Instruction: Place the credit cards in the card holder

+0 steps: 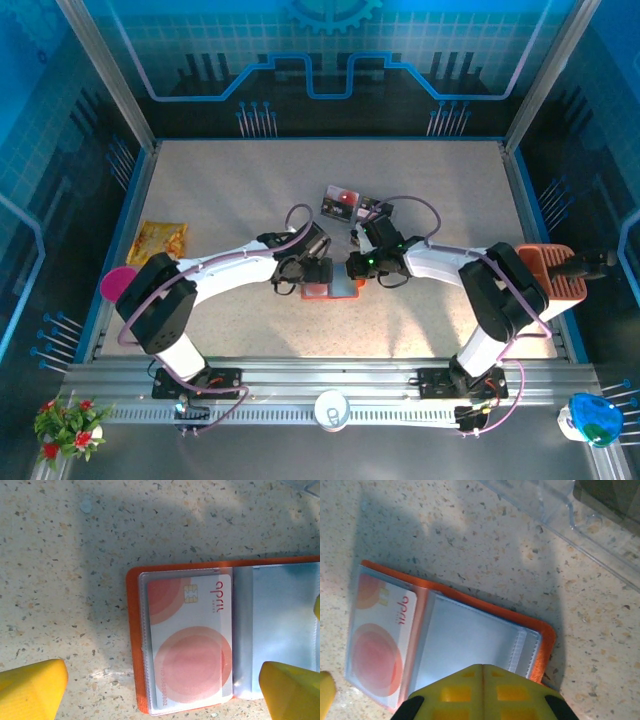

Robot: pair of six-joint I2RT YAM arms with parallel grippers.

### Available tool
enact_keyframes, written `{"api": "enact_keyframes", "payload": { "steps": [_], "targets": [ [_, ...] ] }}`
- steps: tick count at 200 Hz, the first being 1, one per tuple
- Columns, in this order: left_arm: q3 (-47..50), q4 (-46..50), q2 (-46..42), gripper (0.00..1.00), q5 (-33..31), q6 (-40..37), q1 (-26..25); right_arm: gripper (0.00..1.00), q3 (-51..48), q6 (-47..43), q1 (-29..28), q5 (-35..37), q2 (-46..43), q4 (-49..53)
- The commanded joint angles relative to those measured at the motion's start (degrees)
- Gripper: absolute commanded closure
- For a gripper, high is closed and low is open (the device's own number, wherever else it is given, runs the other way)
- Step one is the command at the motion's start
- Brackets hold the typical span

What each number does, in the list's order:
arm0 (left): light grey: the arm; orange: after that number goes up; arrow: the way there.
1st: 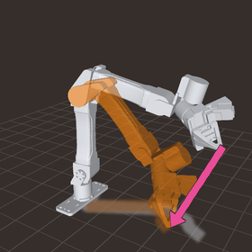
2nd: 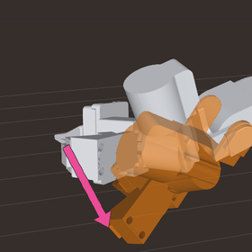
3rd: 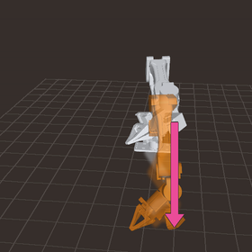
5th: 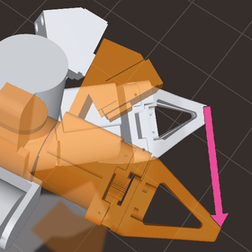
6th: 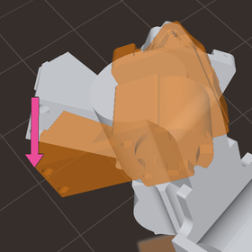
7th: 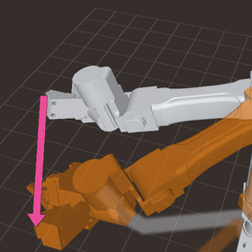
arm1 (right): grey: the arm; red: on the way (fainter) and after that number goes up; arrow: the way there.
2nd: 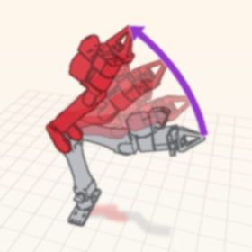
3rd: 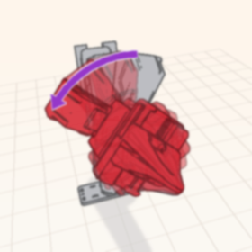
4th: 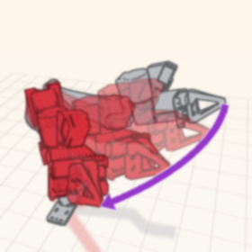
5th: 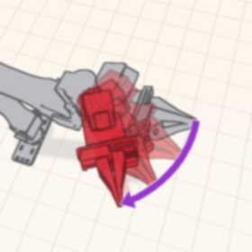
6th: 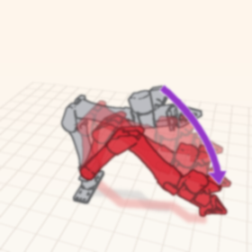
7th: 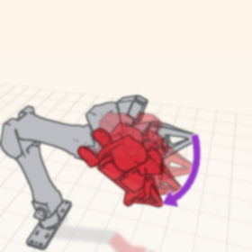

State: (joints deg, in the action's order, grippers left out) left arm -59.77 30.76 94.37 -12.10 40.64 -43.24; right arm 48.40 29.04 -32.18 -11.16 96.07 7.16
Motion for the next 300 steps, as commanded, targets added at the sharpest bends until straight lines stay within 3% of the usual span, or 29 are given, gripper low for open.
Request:
{"api": "enact_keyframes", "payload": {
  "steps": [1, 131, 224, 300],
  "targets": [
    [-0.53, -0.59, 1.08, 0.01, 0.67, 1.19, -0.68, 1.0, 0.54, -1.04, 0.28, -1.13, 2.36, -0.92],
    [0.75, -3.56, 4.2, 0.01, 0.85, 0.07, -1.14, 1.0, -1.61, 5.19, -1.06, -4.99, 6.2, -7.42],
    [0.34, -1.19, 7.55, 0.01, -2.31, -1.69, -1.17, 1.0, -2.95, 6.91, 0.27, -5.36, 1.65, -7.95],
    [-0.09, -0.39, 8.03, 0.01, -2.36, -2.22, -1.17, 0.75, -1.79, 7.43, 0.92, -5.34, 2.9, -7.63]
  ]
}}
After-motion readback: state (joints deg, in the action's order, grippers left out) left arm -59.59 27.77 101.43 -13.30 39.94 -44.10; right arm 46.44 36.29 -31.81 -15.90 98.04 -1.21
